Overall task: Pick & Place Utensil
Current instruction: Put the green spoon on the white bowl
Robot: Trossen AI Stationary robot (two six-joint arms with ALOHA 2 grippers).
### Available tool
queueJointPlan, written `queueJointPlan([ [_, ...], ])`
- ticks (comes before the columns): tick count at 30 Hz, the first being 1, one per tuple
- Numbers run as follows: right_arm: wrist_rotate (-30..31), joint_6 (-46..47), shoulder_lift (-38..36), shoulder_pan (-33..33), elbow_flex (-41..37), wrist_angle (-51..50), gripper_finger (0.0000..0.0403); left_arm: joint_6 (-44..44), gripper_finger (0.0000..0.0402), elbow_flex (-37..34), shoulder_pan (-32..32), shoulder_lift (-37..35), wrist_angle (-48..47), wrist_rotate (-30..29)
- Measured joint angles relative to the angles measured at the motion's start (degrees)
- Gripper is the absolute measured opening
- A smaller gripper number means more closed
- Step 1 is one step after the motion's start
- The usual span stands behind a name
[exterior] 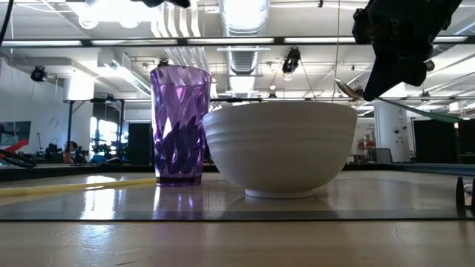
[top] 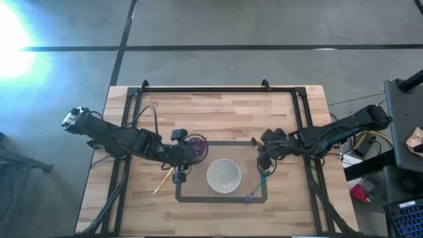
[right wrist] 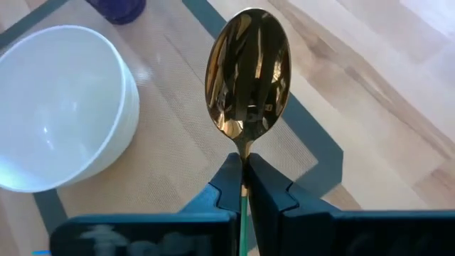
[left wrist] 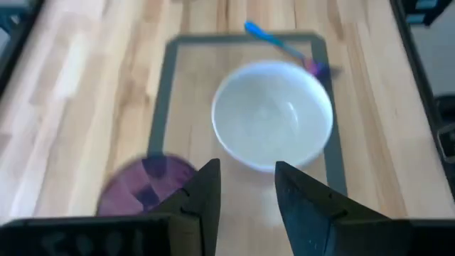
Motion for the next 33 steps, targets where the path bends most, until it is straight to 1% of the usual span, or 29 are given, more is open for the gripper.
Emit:
queueJointPlan([
  [4, -0.1, -4.0, 0.0, 0.0, 0.0, 3.1, 0.0008, 2.0, 0.0126, 1.3, 2.4, 0.0, 3.4, -0.1],
  [9, -0.3, -10.6, 0.0, 0.0, 1.2, 5.6, 0.0008, 2.1, 0.0126, 1.9, 6.4, 0.0, 7.6, -0.1],
  [17, 1.7, -22.0, 0.2, 0.0, 4.9, 5.6, 0.0008, 2.1, 0.0126, 1.9, 15.1, 0.0, 10.6, 0.3],
  [20, 2.5, -28.8, 1.2, 0.0, 6.7, 5.6, 0.0008, 1.5, 0.0126, 1.9, 18.4, 0.0, 12.1, 3.4],
  [24, 2.8, -39.0, 4.0, -0.1, 9.7, 5.5, 0.0008, -0.7, 0.0126, 1.9, 22.3, 0.0, 14.0, 10.3],
  [26, 3.9, -43.3, 6.0, -0.1, 11.8, 5.1, 0.0008, -1.2, 0.0126, 1.9, 23.9, 0.0, 14.3, 12.9],
  [29, 6.4, -49.6, 9.6, -0.2, 15.6, 3.8, 0.0008, -1.5, 0.0126, 1.8, 25.4, 0.0, 14.7, 13.8],
  [31, 8.5, -53.6, 12.5, -0.2, 18.4, 1.3, 0.0008, -2.2, 0.0126, 1.7, 26.0, 0.0, 14.6, 13.9],
  [33, 10.9, -57.3, 15.3, -0.2, 21.4, -1.7, 0.0008, -2.5, 0.0126, 1.7, 26.4, 0.1, 14.6, 15.3],
])
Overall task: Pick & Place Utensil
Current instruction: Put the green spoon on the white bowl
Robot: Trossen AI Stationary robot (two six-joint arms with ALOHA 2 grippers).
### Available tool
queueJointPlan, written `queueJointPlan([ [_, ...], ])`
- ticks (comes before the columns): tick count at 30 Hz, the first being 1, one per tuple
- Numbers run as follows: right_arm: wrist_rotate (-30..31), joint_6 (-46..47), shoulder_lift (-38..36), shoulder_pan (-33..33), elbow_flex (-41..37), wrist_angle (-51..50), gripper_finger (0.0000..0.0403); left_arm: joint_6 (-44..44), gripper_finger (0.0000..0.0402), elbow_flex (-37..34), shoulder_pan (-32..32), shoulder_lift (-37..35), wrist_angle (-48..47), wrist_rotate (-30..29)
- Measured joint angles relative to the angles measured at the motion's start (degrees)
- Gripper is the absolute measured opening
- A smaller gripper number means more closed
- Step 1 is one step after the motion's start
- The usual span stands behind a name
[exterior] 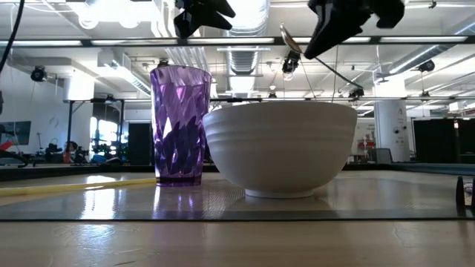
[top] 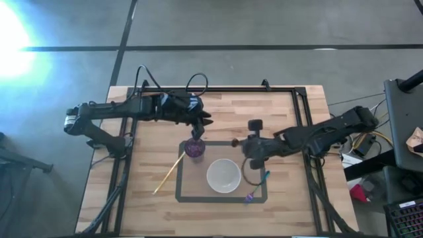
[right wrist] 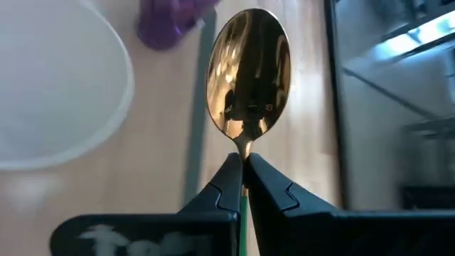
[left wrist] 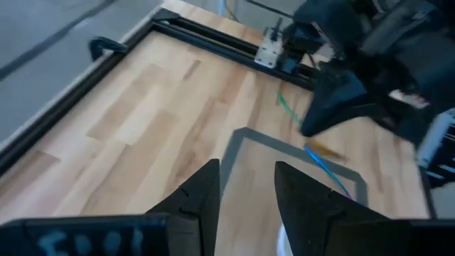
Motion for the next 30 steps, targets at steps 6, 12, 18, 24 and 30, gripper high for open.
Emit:
queueJointPlan([
  [6, 7.6, -9.8, 8.1, 0.0, 7.1, -6.8, 0.0008, -0.1, 0.0126, -0.1, 0.5, 0.0, -0.1, 4.5],
  [12, 15.6, -17.0, 14.0, 0.0, 10.7, -7.9, 0.0008, -0.1, 0.0126, -0.2, 0.6, 0.0, -1.8, 5.6],
  [18, 22.5, -20.7, 17.7, 0.7, 11.4, -8.9, 0.0008, -1.0, 0.0126, -2.8, 0.6, 0.0, -1.2, 5.9],
  [24, 28.8, -24.3, 19.2, 2.8, 11.3, -8.5, 0.0008, -1.6, 0.0126, -7.4, 0.5, 0.1, 6.3, 5.9],
  [30, 31.7, -26.4, 19.2, 4.2, 11.3, -8.0, 0.0008, -1.9, 0.0126, -8.7, 0.4, 1.5, 10.0, 5.8],
])
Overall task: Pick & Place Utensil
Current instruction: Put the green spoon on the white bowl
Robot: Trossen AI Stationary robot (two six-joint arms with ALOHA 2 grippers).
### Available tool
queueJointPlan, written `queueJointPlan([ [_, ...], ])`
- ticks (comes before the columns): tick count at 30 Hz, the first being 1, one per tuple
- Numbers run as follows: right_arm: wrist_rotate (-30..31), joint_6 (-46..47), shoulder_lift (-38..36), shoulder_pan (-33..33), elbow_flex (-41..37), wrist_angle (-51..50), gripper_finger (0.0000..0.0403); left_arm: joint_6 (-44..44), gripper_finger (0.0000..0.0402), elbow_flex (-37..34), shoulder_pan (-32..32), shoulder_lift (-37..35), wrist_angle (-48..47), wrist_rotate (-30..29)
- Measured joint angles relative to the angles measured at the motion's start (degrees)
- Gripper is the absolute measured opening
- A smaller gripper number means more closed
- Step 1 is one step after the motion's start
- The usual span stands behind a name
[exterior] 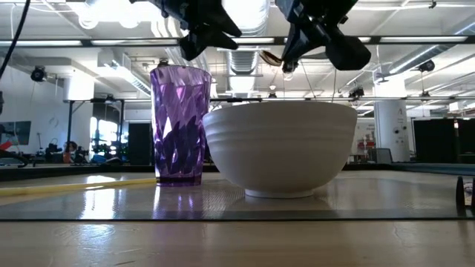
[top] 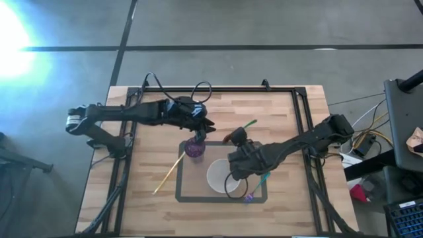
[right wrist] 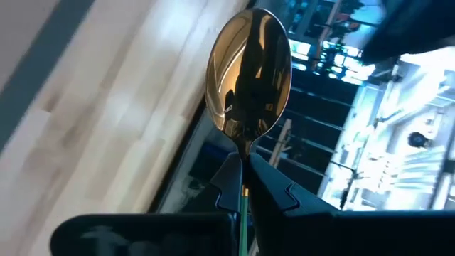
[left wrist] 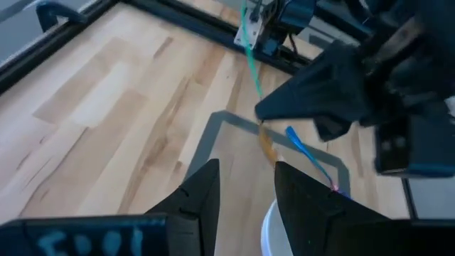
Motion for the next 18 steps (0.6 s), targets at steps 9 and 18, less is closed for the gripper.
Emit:
queueJointPlan([
  [9, 0.6, -0.3, 0.0, 0.0, 0.0, 0.0, 0.0008, 0.5, 0.0126, 0.0, -0.8, 5.5, 4.4, 0.1],
  [18, 0.6, -0.2, -0.1, -0.1, -0.1, -0.2, 0.0008, 1.2, 0.0126, 0.0, -2.5, 7.0, 7.1, 0.1],
])
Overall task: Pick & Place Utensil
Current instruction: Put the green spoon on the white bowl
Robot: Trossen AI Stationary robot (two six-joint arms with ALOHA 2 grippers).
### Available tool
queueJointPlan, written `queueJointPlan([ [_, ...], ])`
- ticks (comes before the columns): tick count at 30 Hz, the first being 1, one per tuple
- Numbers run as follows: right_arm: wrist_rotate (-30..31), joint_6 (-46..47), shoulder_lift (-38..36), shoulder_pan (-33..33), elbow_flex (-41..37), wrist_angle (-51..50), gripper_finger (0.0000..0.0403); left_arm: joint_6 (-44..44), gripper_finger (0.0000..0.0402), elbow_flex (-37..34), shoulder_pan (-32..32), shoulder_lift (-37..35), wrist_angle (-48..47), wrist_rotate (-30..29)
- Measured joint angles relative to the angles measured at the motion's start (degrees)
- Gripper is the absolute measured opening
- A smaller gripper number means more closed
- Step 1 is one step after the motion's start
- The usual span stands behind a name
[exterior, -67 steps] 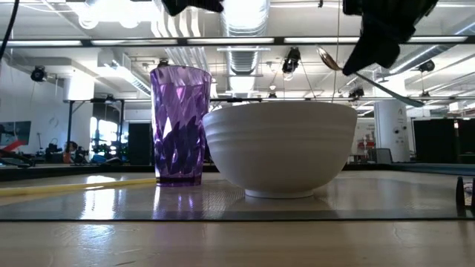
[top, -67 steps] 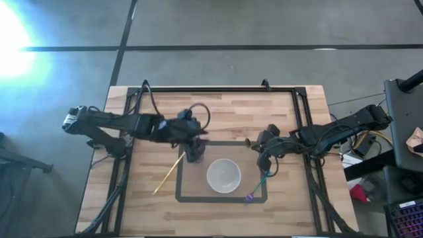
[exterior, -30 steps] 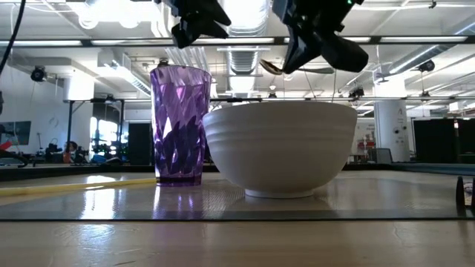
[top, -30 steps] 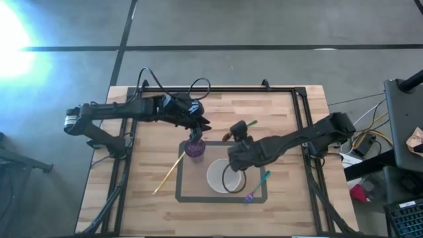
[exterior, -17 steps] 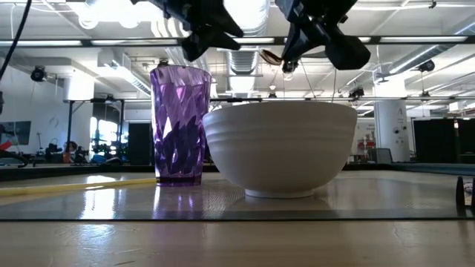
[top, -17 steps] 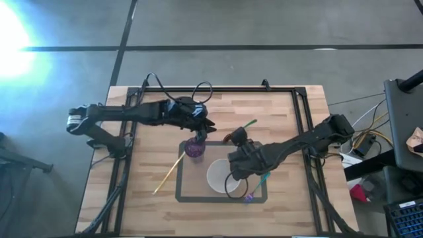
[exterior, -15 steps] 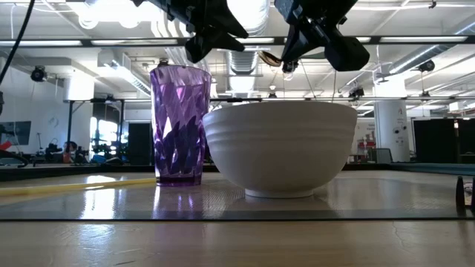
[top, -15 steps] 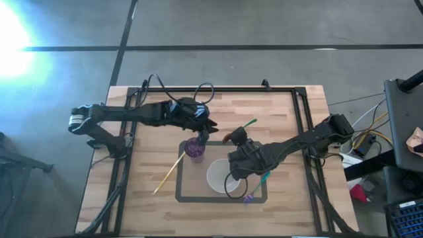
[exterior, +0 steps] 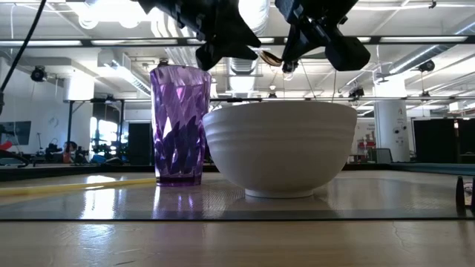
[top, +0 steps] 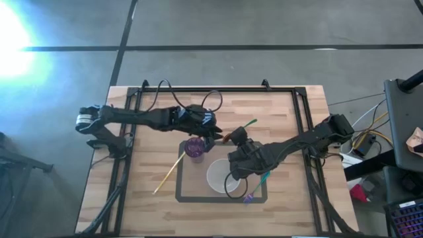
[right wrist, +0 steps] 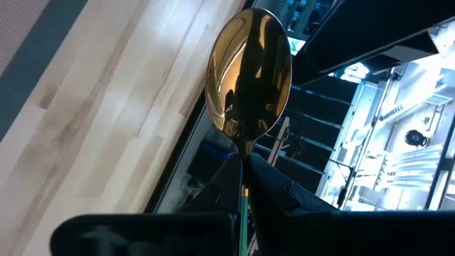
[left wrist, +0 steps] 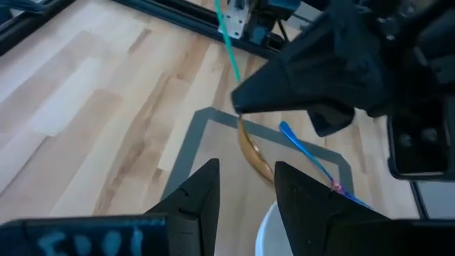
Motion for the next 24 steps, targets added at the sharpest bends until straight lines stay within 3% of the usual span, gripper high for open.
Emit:
queueJointPlan([
  [18, -0.1, 1.2, -0.1, -1.4, 0.0, 0.5, 0.0008, 0.9, 0.0126, 0.0, -1.3, 2.2, 1.8, -0.8],
  [24, -0.1, 3.5, -0.1, -1.5, 0.0, 0.4, 0.0008, 3.0, 0.0126, 0.0, -1.2, 2.3, 2.3, -5.2],
])
